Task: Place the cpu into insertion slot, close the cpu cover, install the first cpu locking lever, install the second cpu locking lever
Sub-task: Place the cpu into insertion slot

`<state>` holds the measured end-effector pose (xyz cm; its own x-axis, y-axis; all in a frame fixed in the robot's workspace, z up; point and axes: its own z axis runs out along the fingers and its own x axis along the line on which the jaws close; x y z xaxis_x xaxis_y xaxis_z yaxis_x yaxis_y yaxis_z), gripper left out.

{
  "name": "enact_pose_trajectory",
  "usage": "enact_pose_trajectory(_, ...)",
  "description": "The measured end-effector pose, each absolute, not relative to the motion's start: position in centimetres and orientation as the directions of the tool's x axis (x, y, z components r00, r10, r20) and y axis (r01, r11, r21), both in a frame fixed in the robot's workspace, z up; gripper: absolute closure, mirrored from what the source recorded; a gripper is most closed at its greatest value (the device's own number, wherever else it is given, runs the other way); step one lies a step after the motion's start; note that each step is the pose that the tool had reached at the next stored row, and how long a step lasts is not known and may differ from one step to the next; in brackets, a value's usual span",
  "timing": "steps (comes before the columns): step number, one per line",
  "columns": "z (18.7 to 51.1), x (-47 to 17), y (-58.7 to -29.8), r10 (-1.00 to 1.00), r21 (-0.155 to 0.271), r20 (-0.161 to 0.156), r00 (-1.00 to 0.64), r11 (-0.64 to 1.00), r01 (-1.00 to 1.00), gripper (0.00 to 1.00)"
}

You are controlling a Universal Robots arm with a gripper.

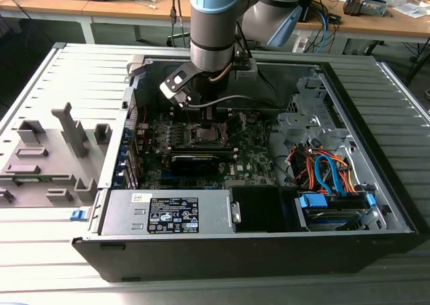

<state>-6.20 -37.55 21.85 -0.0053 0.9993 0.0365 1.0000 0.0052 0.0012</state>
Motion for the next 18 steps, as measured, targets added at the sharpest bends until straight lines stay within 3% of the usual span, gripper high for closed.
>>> enact_pose_trajectory(18, 21.8, -4.9, -38.1, 0.999, -0.007, 0.038, -0.006, 0.006, 1.000, 0.89)
